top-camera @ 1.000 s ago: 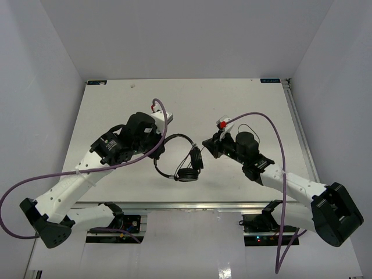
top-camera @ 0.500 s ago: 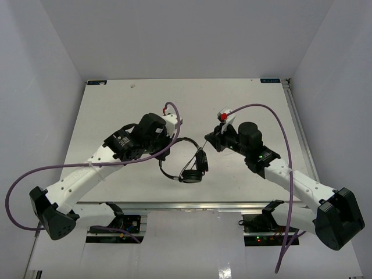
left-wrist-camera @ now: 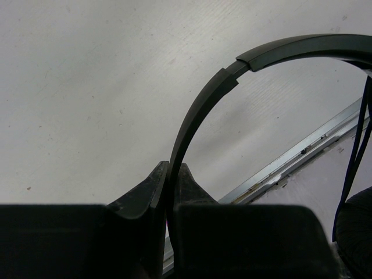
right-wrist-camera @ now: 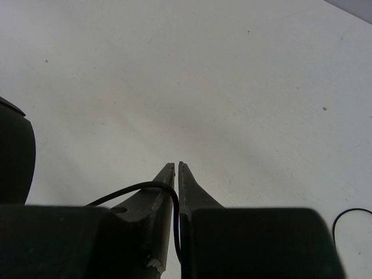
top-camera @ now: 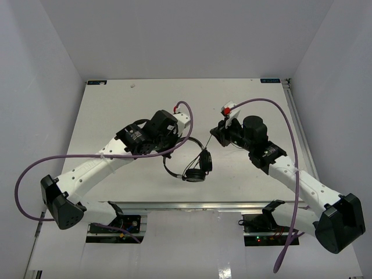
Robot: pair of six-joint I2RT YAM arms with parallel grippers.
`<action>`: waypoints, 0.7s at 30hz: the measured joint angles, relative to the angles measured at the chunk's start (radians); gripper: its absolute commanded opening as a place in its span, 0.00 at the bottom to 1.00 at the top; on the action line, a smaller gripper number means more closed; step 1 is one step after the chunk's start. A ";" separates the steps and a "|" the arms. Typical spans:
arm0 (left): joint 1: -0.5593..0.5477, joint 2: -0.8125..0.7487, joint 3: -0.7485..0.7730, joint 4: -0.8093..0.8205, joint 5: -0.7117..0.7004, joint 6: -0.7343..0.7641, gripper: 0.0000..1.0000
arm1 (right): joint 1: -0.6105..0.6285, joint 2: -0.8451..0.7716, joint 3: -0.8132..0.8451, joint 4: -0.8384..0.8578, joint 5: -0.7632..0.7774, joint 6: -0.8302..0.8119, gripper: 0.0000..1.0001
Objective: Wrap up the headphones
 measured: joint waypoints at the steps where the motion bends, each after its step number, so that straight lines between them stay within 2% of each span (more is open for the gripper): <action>1: -0.002 0.003 0.009 -0.004 -0.002 0.003 0.00 | -0.003 0.000 0.004 -0.003 0.001 -0.002 0.13; 6: -0.012 0.039 0.050 -0.021 -0.012 0.021 0.00 | -0.011 0.002 0.042 -0.024 0.001 -0.015 0.12; 9: -0.022 0.068 0.063 -0.026 -0.054 0.028 0.00 | -0.012 0.003 0.064 -0.041 -0.004 -0.022 0.08; 15: -0.051 0.179 0.087 -0.028 -0.263 0.027 0.00 | -0.014 0.014 0.108 -0.131 -0.054 -0.033 0.08; 21: -0.079 0.216 0.087 -0.026 -0.464 0.015 0.00 | -0.016 0.032 0.127 -0.212 -0.125 -0.032 0.08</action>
